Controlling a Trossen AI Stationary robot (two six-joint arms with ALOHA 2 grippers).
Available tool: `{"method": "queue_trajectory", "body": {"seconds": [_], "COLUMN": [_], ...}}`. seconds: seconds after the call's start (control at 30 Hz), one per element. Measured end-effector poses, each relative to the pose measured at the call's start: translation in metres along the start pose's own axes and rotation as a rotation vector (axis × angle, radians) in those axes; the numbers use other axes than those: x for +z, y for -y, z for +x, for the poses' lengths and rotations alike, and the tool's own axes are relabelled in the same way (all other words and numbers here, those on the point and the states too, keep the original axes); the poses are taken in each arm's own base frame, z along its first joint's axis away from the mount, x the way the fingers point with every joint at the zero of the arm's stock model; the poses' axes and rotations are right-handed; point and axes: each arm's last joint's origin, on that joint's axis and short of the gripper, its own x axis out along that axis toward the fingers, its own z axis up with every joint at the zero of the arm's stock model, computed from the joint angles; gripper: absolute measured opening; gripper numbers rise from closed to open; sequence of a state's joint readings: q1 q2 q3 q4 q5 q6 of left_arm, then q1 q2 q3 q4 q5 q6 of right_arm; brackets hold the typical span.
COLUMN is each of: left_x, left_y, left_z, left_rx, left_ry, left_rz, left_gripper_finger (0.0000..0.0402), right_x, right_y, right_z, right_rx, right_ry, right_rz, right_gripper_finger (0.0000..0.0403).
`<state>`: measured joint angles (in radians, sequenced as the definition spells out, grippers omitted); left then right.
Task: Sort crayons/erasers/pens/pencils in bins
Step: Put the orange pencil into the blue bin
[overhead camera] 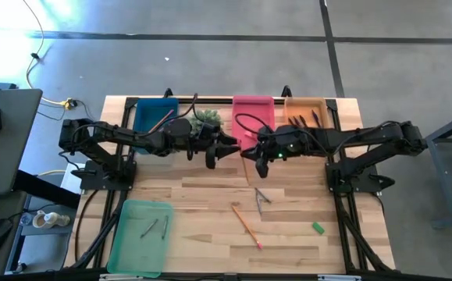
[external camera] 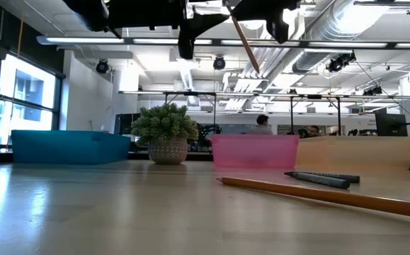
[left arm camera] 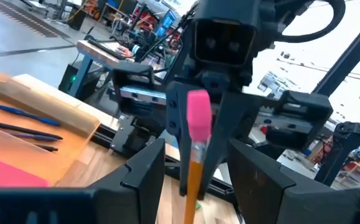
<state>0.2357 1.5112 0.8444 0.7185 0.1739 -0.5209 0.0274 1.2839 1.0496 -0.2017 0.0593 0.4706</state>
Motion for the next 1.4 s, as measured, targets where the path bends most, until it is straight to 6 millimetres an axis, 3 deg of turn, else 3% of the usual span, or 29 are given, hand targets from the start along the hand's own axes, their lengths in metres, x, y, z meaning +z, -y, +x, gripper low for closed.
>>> {"method": "queue_trajectory", "body": {"seconds": [0.43,0.97,1.4], "left_x": [0.0025,0.0022,0.0023], "left_y": [0.0,0.0,0.0], "left_z": [0.0,0.0,0.0], "left_rx": [0.019,0.019,0.021], "left_ry": [0.036,0.033,0.034], "left_rz": [0.004,0.039,0.068], "left_gripper_finger": [0.0152,0.0009,0.001], "right_x": [0.0098,0.0098,0.0098], "right_y": [0.0084,0.0088,0.0088], "right_z": [0.0003,0.0003,0.0003], "right_rx": [0.037,0.027,0.024], "right_ry": [0.039,0.042,0.043], "right_rz": [-0.003,-0.045,-0.087], "right_gripper_finger": [0.0,0.0,0.0019]}}
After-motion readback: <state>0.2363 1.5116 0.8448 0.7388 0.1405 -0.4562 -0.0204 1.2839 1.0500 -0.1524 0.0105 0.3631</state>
